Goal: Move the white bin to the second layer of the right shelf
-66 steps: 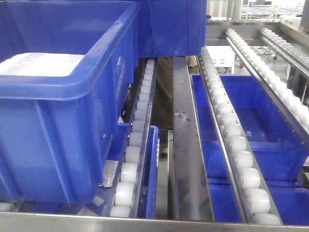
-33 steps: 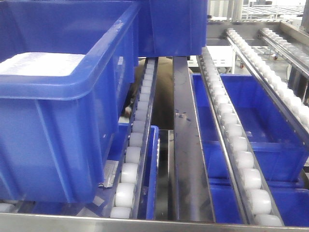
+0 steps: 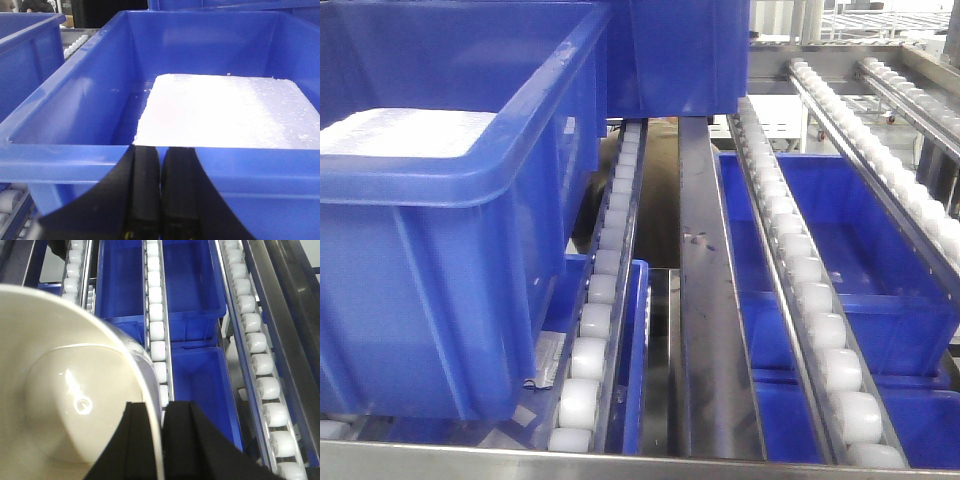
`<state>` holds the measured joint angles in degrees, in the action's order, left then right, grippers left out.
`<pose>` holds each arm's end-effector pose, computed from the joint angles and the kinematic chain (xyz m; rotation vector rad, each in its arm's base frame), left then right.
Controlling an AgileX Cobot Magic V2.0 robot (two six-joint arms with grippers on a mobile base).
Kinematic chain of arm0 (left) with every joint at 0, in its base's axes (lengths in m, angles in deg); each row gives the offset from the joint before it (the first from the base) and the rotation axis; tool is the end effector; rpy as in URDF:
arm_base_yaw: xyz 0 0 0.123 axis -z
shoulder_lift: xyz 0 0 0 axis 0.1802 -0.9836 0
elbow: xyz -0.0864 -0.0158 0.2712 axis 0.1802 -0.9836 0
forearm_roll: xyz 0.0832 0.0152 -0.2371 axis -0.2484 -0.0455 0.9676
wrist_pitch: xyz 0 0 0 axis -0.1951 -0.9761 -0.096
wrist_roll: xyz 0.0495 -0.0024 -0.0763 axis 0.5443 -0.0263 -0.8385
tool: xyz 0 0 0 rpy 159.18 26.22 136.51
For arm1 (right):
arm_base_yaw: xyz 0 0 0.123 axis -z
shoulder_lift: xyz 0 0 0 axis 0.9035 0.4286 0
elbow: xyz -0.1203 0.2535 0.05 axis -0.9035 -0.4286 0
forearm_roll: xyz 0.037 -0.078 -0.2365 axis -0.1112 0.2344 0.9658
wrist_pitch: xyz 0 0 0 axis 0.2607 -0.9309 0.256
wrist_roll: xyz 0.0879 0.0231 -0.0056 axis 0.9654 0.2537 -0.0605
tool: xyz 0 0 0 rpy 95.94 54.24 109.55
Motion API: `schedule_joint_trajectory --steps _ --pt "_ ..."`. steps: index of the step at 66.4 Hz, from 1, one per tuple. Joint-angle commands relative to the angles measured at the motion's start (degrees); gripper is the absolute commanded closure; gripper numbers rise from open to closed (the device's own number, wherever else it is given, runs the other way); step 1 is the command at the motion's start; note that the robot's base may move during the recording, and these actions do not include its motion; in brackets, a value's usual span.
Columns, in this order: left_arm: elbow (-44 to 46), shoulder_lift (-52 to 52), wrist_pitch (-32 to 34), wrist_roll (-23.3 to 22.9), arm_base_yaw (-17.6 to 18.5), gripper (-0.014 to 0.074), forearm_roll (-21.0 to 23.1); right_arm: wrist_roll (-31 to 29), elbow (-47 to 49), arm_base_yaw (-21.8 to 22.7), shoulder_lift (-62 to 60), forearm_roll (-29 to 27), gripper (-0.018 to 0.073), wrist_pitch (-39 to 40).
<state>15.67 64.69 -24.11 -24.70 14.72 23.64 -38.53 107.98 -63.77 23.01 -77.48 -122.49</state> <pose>0.0560 -0.0045 0.2031 0.0568 1.5717 -0.0654 0.0843 -0.0044 0.3004 0.2076 2.0587 0.0578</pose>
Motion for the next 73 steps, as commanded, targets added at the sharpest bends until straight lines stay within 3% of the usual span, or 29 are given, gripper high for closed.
schedule_joint_trajectory --steps 1,43,60,73 --pt "-2.1 0.9 4.5 -0.3 0.2 0.0512 0.4 0.1 1.8 0.2 0.2 0.4 0.0451 5.4" --pt "-2.1 0.9 4.5 -0.3 0.2 0.0512 0.4 0.1 -2.4 0.2 1.7 0.2 0.0451 9.8" --pt "-2.1 0.9 4.5 -0.3 0.2 0.0512 0.4 0.1 -8.9 0.2 4.9 -0.2 0.0451 19.2" --pt "-2.1 0.9 4.5 -0.3 0.2 0.0512 0.4 0.1 -10.0 0.2 9.5 -0.8 0.0451 22.0"
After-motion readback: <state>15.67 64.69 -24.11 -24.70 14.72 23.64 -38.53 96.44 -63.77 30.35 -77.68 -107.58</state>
